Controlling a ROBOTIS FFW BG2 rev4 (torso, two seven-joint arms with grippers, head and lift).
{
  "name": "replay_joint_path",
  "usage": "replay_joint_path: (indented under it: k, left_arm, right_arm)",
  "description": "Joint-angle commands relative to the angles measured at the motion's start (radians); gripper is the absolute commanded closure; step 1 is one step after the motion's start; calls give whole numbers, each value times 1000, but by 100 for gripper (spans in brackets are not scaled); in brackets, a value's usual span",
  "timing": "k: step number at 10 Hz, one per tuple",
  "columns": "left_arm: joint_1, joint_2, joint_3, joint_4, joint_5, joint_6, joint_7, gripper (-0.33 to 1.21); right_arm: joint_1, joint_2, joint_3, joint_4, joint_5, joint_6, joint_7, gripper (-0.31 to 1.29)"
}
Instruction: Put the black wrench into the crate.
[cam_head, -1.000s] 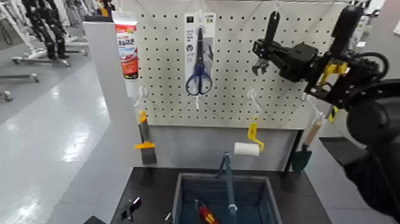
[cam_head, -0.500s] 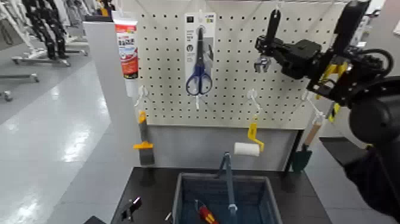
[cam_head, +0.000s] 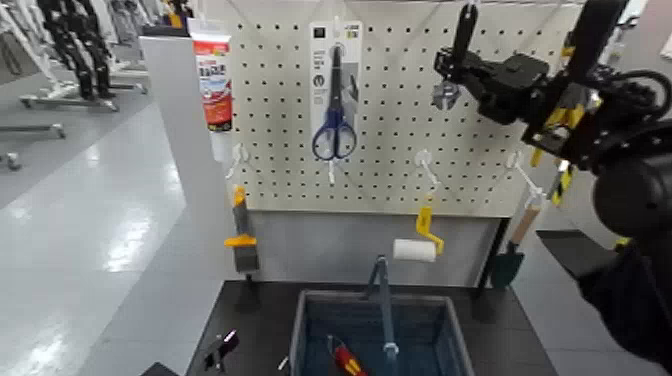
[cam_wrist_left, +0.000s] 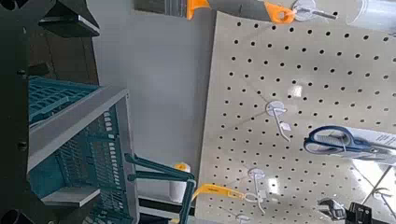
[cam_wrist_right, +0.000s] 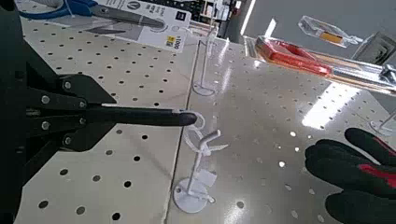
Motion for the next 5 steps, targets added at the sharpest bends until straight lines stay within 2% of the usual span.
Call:
replay_joint_path:
  k: [1,5]
  left_arm:
    - [0,0,0,0,0,2,0,10]
    - [0,0,-2,0,0,3,0,10]
  right_arm:
    - [13,0,-23,-58,6,6,-9,114]
    - [68,4,-49,-221,8,48,-24,114]
